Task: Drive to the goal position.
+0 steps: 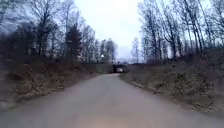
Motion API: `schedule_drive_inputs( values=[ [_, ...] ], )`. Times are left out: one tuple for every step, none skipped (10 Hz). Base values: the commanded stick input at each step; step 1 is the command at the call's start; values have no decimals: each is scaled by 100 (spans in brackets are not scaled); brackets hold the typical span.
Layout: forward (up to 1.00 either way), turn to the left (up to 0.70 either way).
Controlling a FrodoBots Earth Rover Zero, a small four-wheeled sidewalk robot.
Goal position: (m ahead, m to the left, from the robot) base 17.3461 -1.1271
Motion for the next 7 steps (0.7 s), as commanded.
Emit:
schedule_drive_inputs(
  values=[
    [100, 24],
    [100, 0],
    [100, 0],
    [100, 0],
    [100, 0],
    [100, 0],
    [100, 5]
  ],
)
